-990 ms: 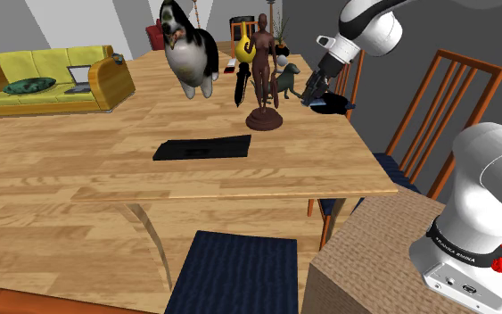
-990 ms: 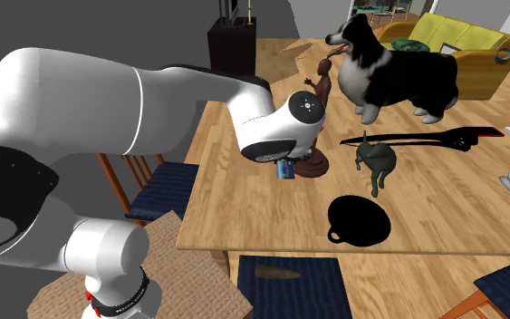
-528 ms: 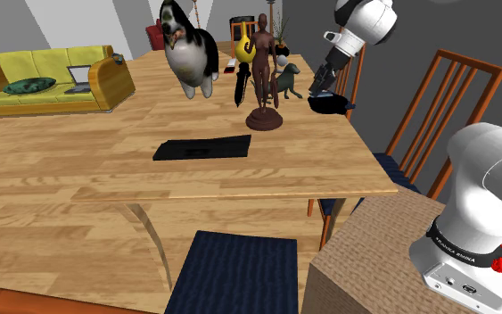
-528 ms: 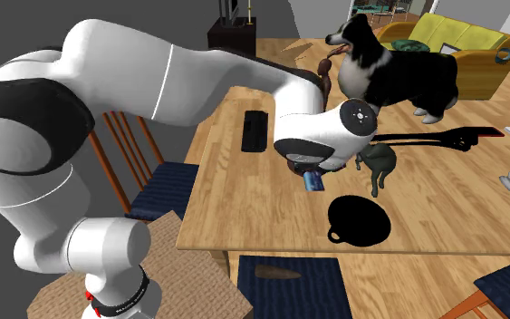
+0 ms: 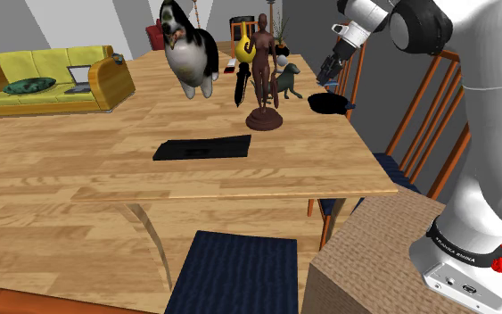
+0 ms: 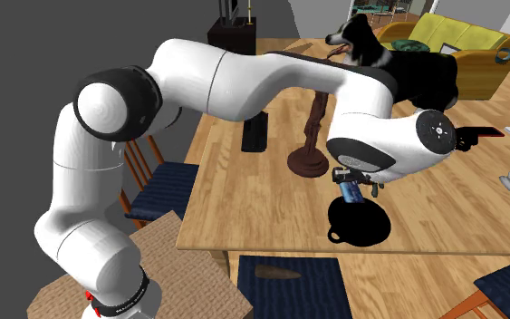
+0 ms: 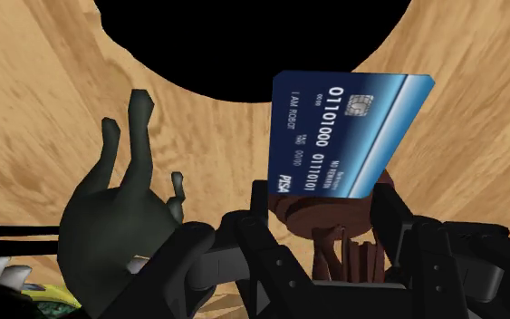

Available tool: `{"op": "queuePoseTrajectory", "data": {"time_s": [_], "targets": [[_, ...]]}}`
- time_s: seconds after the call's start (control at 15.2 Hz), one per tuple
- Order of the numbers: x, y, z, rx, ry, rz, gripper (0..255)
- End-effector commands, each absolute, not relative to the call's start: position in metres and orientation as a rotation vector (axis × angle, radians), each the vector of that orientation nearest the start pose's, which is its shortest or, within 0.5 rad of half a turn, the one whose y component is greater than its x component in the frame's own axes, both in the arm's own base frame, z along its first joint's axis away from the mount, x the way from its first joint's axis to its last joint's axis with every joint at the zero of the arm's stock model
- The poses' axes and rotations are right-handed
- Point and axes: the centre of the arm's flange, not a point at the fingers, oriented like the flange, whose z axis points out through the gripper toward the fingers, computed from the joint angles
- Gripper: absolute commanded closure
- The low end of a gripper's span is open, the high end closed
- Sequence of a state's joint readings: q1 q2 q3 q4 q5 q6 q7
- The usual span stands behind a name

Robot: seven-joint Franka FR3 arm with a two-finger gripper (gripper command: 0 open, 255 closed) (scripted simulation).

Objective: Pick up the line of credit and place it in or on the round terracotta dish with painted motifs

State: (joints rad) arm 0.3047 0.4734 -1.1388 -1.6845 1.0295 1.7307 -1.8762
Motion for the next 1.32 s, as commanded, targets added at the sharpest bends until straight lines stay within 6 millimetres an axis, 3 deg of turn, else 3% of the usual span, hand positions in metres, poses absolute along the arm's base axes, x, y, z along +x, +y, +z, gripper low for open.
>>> {"op": "queuePoseTrajectory", "data": {"time_s": [0.0,0.13,1.25], "targets": [[0.546,-0.364,0.455,-2.581,-1.114,-0.778,255],[0.553,-0.384,0.456,-2.581,-1.114,-0.778,255],[0.553,-0.384,0.368,-2.581,-1.114,-0.778,255]]}}
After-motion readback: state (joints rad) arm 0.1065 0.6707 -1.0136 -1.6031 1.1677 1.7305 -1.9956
